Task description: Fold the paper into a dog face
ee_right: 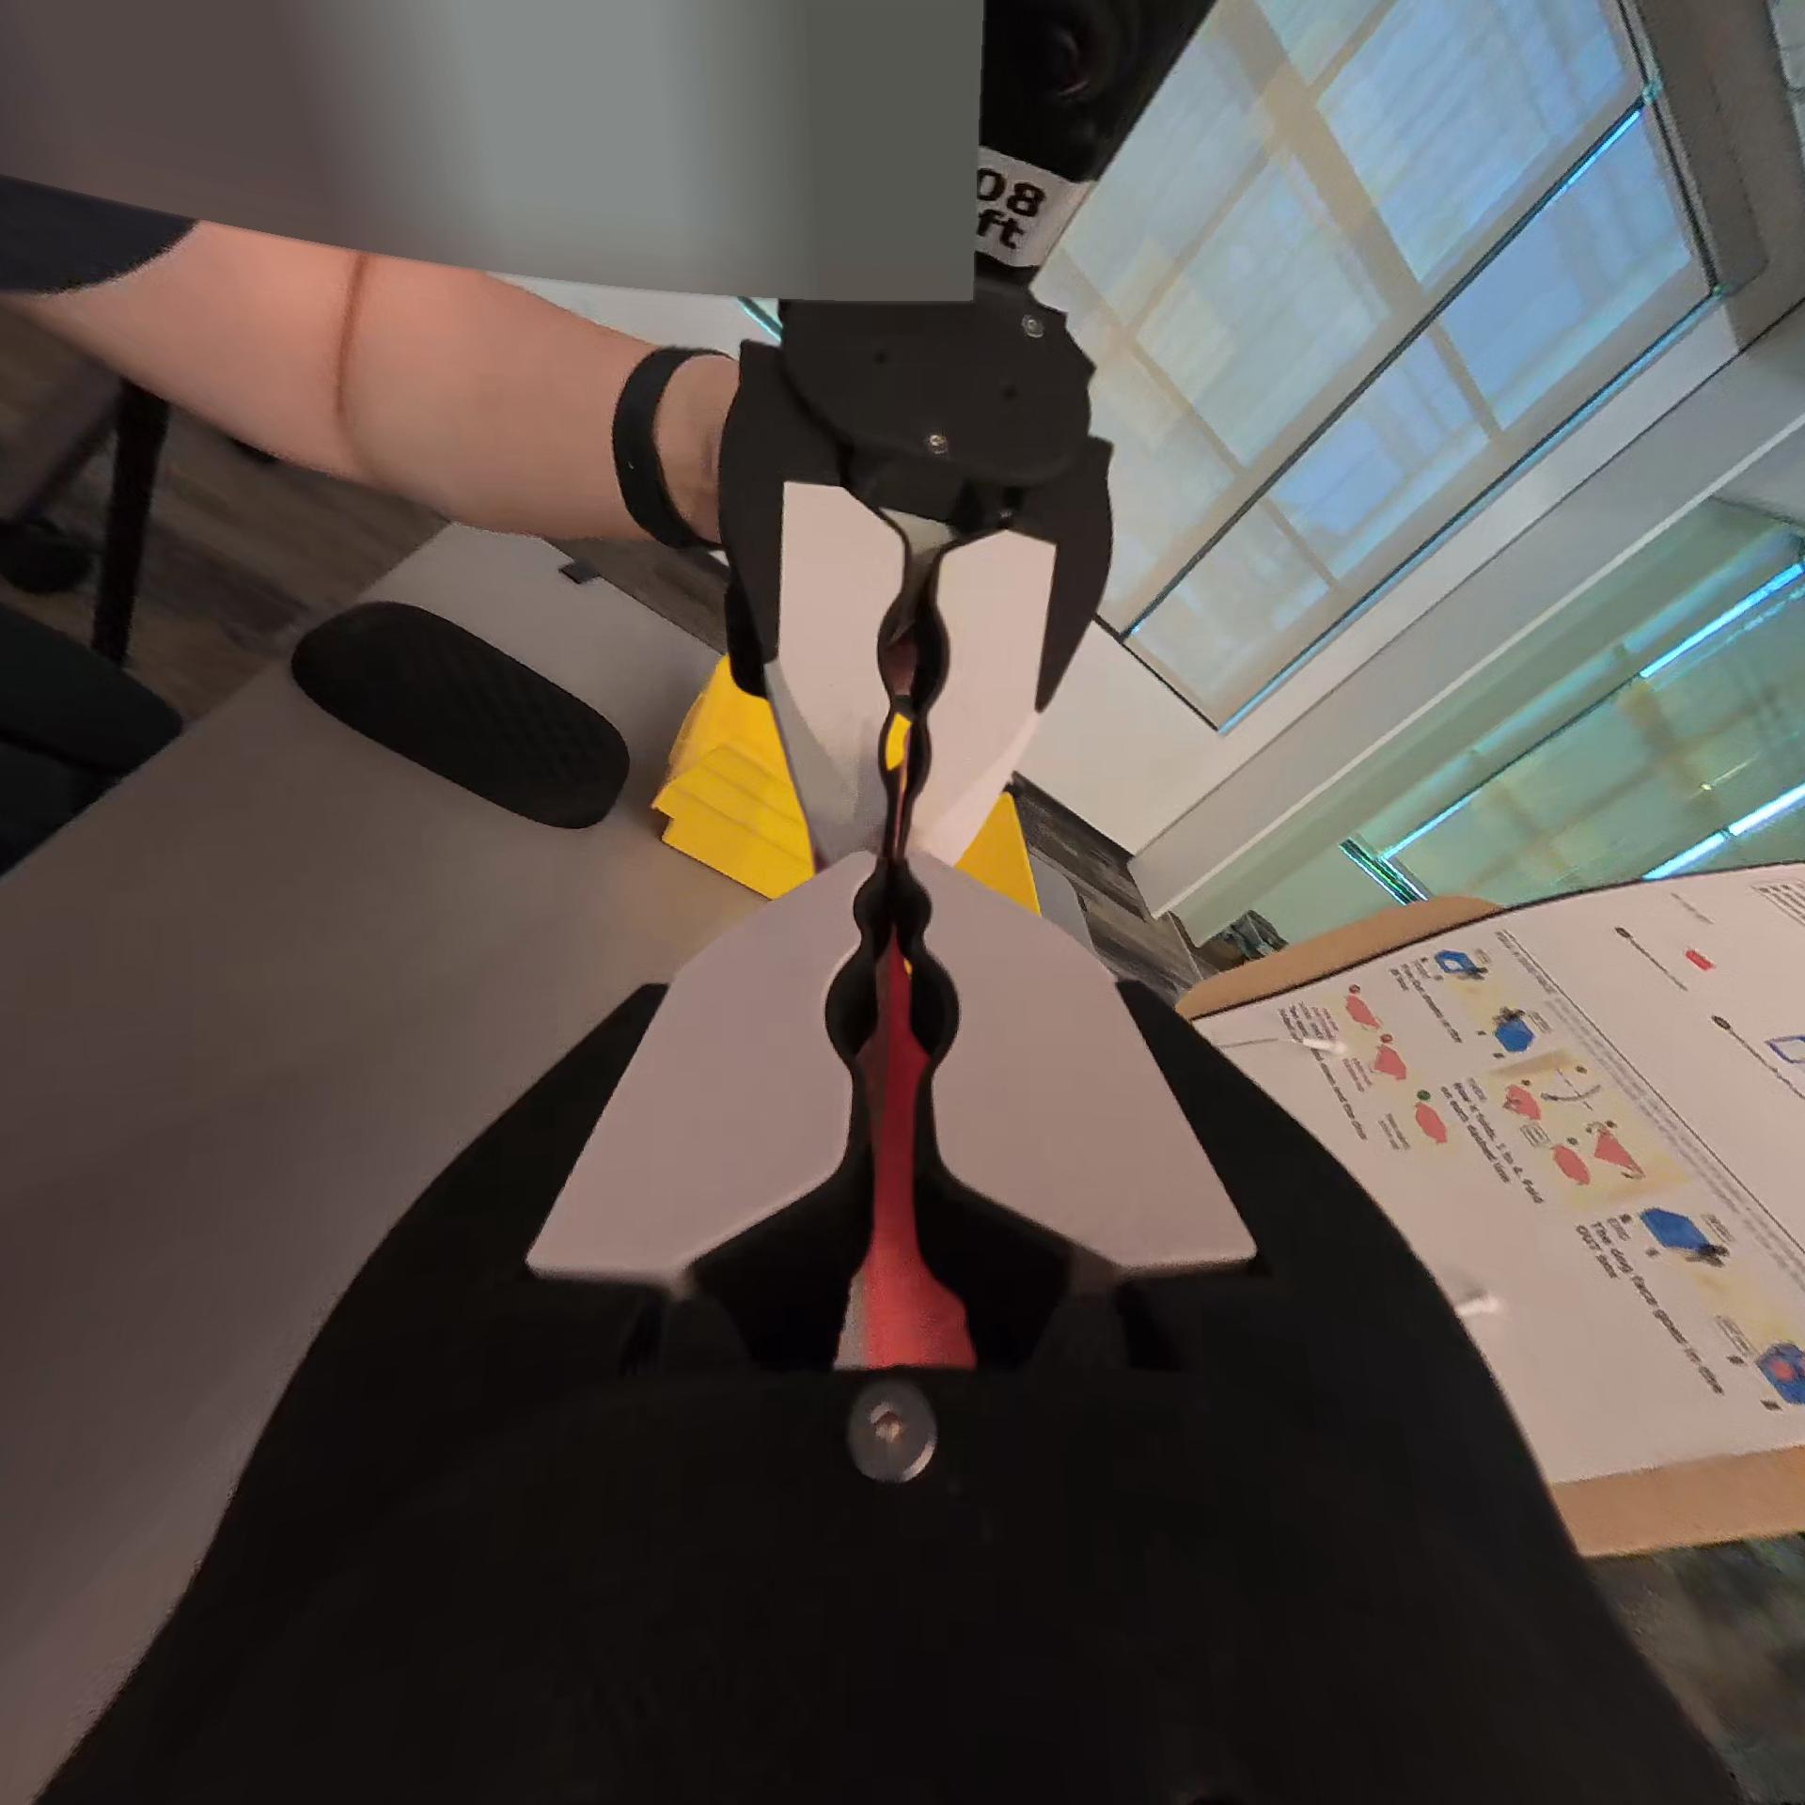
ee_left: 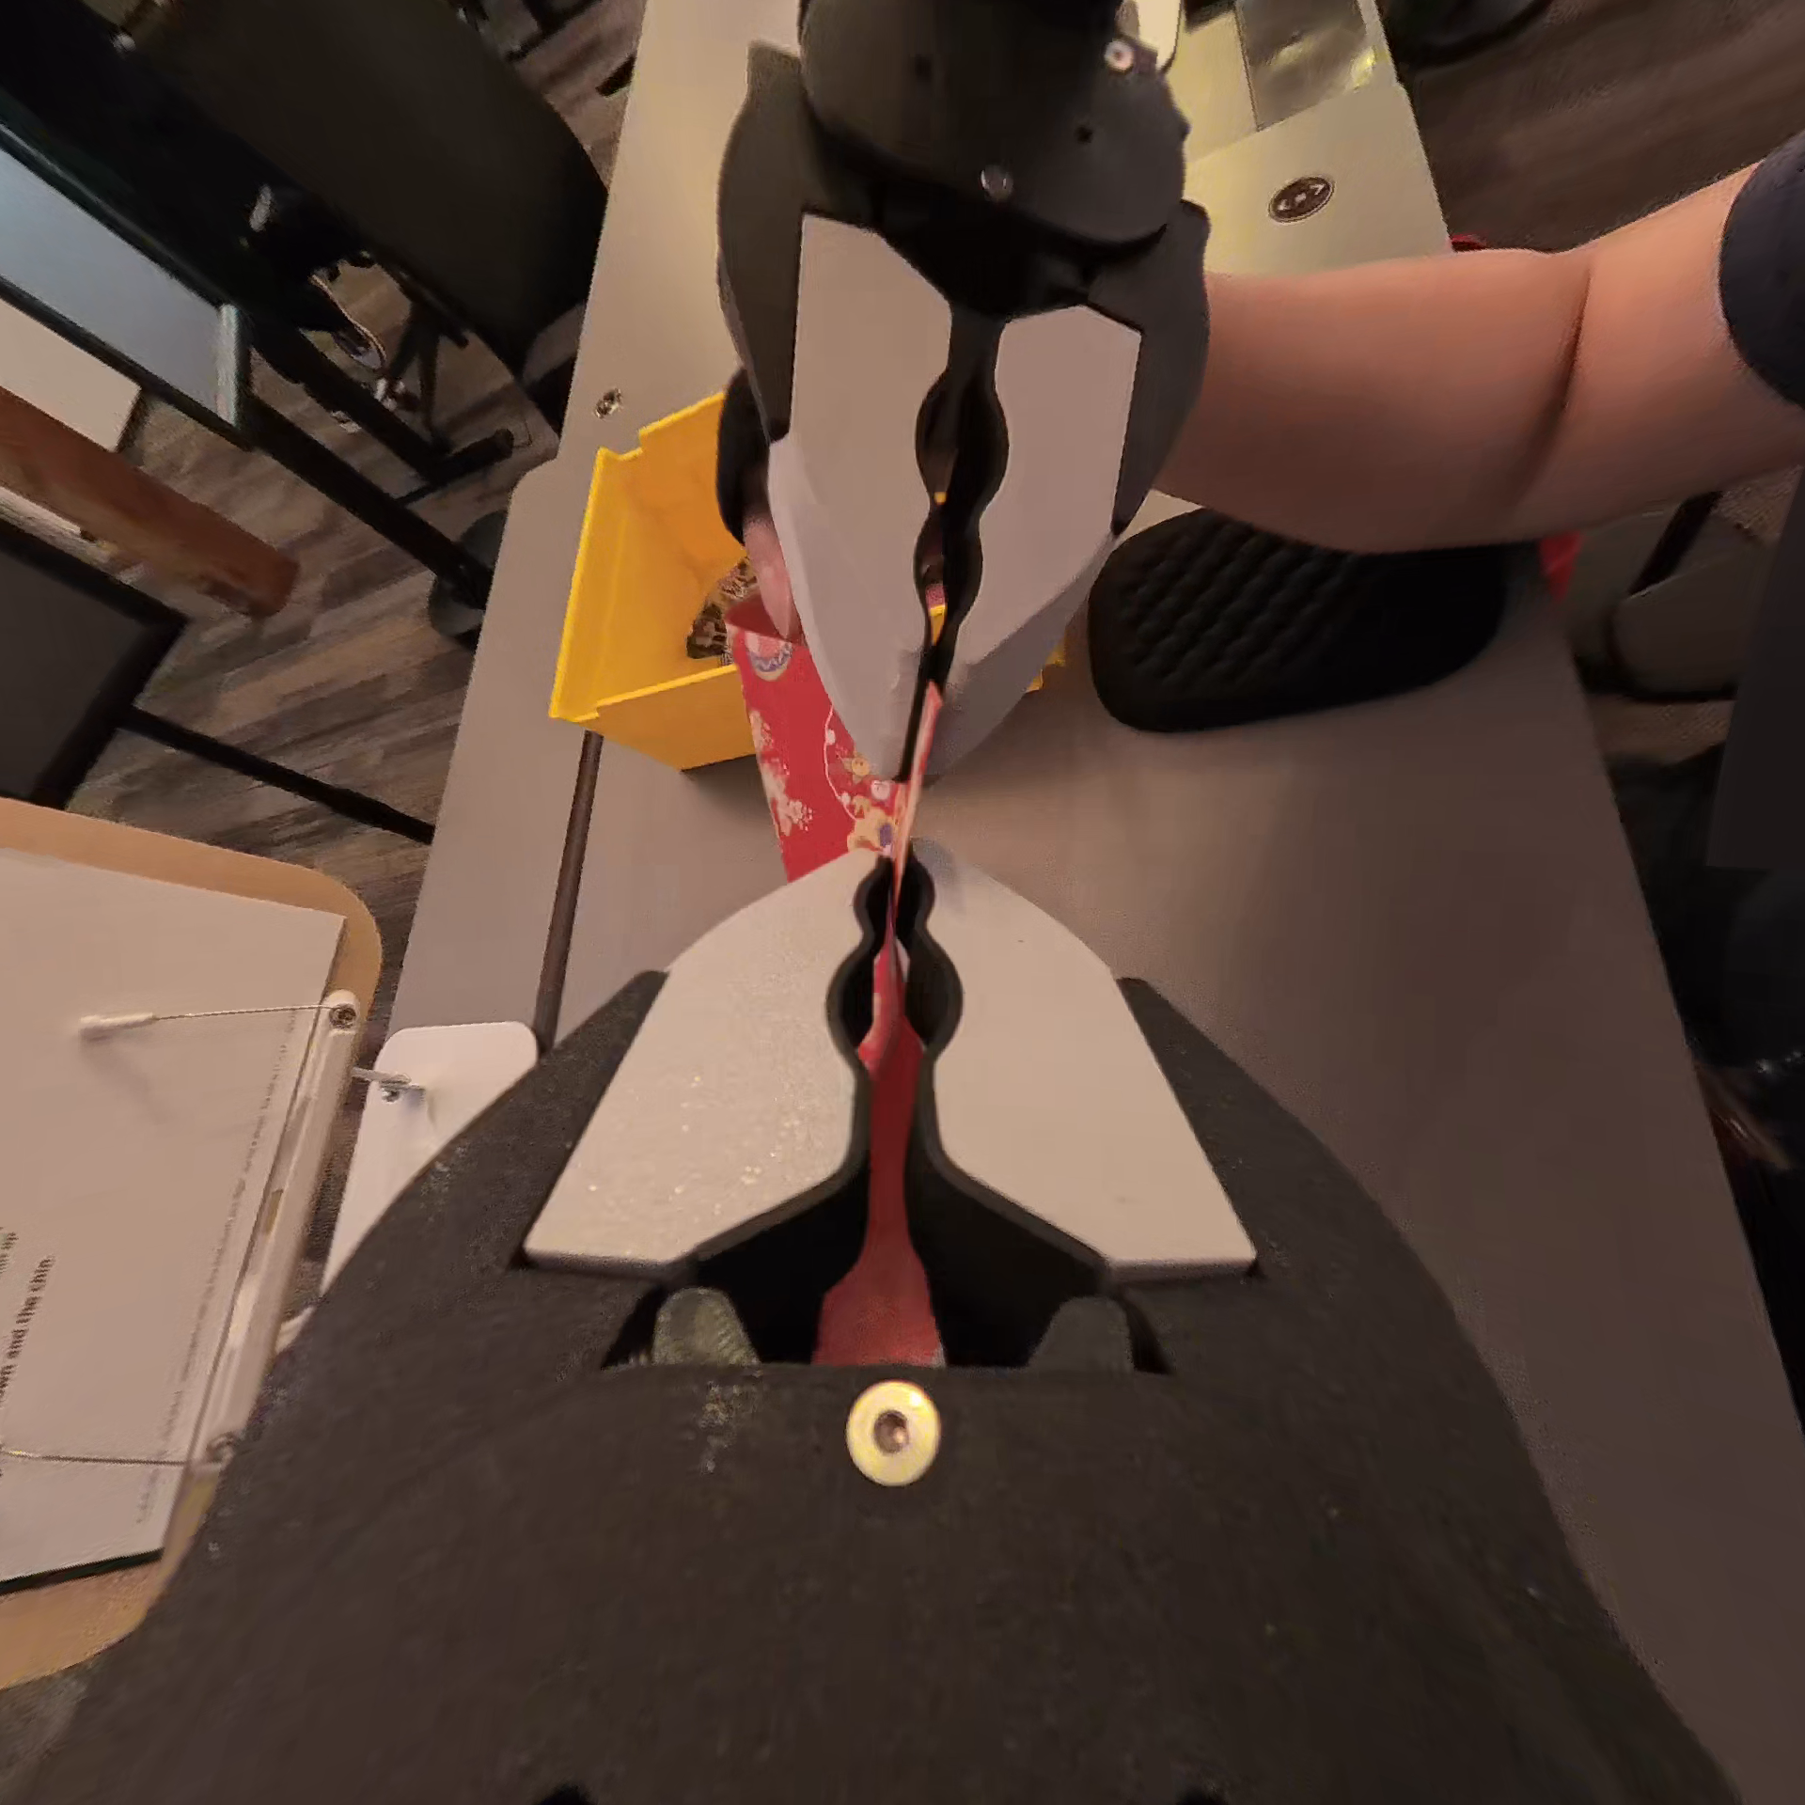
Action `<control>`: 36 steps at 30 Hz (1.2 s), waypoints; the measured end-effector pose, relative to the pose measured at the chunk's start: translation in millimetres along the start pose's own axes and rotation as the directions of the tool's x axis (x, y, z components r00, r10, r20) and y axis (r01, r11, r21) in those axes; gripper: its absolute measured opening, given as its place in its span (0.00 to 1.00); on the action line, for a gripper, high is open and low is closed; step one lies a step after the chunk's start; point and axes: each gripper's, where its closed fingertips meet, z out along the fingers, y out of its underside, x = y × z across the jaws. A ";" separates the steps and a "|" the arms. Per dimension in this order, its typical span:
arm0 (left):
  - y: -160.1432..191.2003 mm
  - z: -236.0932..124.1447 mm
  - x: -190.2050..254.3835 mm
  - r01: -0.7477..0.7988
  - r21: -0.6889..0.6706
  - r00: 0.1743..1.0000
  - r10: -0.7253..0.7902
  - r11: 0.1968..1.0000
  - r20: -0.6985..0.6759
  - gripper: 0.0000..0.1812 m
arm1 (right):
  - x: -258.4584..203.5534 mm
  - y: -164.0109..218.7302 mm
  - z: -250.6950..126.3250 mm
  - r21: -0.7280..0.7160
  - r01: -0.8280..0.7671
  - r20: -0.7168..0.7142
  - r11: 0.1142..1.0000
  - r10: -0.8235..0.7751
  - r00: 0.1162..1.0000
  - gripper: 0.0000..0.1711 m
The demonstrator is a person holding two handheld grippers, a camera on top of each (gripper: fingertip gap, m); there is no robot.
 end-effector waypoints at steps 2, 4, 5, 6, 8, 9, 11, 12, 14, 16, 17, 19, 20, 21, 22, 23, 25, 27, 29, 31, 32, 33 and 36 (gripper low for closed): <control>1.8 0.7 -0.5 0.009 0.007 1.000 -0.009 1.000 -0.002 0.00 | 3.7 -0.6 -1.0 0.007 -0.008 -0.027 1.000 0.008 1.000 0.05; 1.5 -1.2 -2.7 0.013 0.026 1.000 -0.013 1.000 0.008 0.00 | 7.0 -4.6 -4.2 0.035 -0.036 -0.033 0.999 0.037 0.999 0.14; 0.6 -2.8 -3.1 0.017 0.039 1.000 -0.017 0.999 0.005 0.00 | 7.5 -5.7 -6.7 0.039 -0.046 -0.023 0.998 0.047 0.999 0.14; -0.6 -4.4 -2.8 0.021 0.050 1.000 -0.021 0.999 -0.003 0.00 | 8.3 -6.9 -9.5 0.046 -0.054 -0.015 0.998 0.055 0.998 0.14; -3.1 -7.6 -2.3 0.018 0.070 1.000 -0.018 0.997 -0.010 0.00 | 10.1 -7.0 -13.8 0.046 -0.091 0.004 0.995 0.091 0.996 0.14; -3.6 -8.6 -1.8 0.009 0.072 1.000 -0.008 0.997 -0.011 0.00 | 9.8 -5.5 -14.5 0.035 -0.106 0.018 0.994 0.105 0.994 0.14; -3.0 -8.4 0.0 -0.003 0.061 1.000 0.004 0.998 -0.012 0.00 | 7.9 -1.4 -12.6 0.003 -0.111 0.033 0.994 0.111 0.993 0.14; -2.7 -7.6 1.9 -0.004 0.055 1.000 0.005 0.998 -0.021 0.00 | 7.2 0.1 -10.5 -0.012 -0.108 0.033 0.994 0.108 0.994 0.14; -2.0 -4.9 2.7 0.001 0.046 1.000 0.000 0.999 -0.019 0.00 | 3.5 2.8 -5.2 -0.045 -0.102 0.048 0.994 0.105 0.993 0.14; 1.2 -1.1 4.9 0.012 0.028 0.999 -0.011 1.000 -0.034 0.00 | -0.2 1.4 -1.8 -0.046 -0.111 0.070 0.993 0.114 0.991 0.13; 3.6 1.0 4.0 0.019 0.017 0.999 -0.018 1.000 -0.030 0.00 | -2.0 -2.0 -1.6 -0.028 -0.141 0.093 0.990 0.143 0.985 0.12; 7.0 4.9 4.5 0.041 0.014 0.998 -0.040 0.999 -0.043 0.00 | 0.5 -8.0 -2.8 0.006 -0.232 0.120 0.973 0.230 0.966 0.11; 7.6 6.7 4.3 0.056 0.018 0.997 -0.055 0.998 -0.049 0.00 | 1.4 -9.3 -3.8 0.014 -0.270 0.138 0.963 0.265 0.954 0.09; 8.1 8.6 3.9 0.070 0.022 0.996 -0.068 0.997 -0.057 0.00 | 2.2 -8.5 -4.5 0.012 -0.299 0.151 0.954 0.294 0.944 0.08; 8.0 10.2 3.5 0.077 0.028 0.995 -0.075 0.997 -0.064 0.00 | 3.3 -4.9 -4.5 -0.007 -0.322 0.156 0.947 0.319 0.935 0.08; 7.7 11.8 2.4 0.081 0.035 0.995 -0.078 0.996 -0.067 0.00 | 4.4 -0.7 -4.4 -0.027 -0.339 0.159 0.941 0.338 0.927 0.08; 7.9 15.2 1.1 0.093 0.037 0.993 -0.090 0.995 -0.082 0.00 | 4.6 4.3 -4.9 -0.045 -0.373 0.180 0.927 0.375 0.909 0.07; 8.1 19.2 1.1 0.113 0.033 0.988 -0.109 0.993 -0.110 0.00 | 5.1 4.6 -5.1 -0.039 -0.403 0.203 0.914 0.403 0.893 0.03; 8.1 23.8 -1.0 0.119 0.035 0.986 -0.114 0.992 -0.121 0.00 | 6.8 9.6 -4.1 -0.059 -0.403 0.196 0.913 0.407 0.892 0.01; 9.2 28.2 -3.2 0.127 0.034 0.984 -0.121 0.991 -0.132 0.00 | 8.0 14.5 -5.2 -0.074 -0.397 0.192 0.915 0.404 0.895 0.00; 8.9 29.8 -5.1 0.142 0.039 0.981 -0.135 0.989 -0.137 0.04 | 9.7 17.6 -6.1 -0.082 -0.402 0.184 0.912 0.410 0.893 0.01; 7.9 30.6 -8.3 0.162 0.049 0.979 -0.154 0.986 -0.135 0.09 | 12.9 20.7 -7.2 -0.086 -0.409 0.170 0.908 0.418 0.892 0.01; 8.3 31.2 -24.3 0.215 0.076 0.974 -0.208 0.974 -0.086 0.16 | 21.1 24.5 -11.8 -0.066 -0.436 0.152 0.898 0.441 0.885 0.01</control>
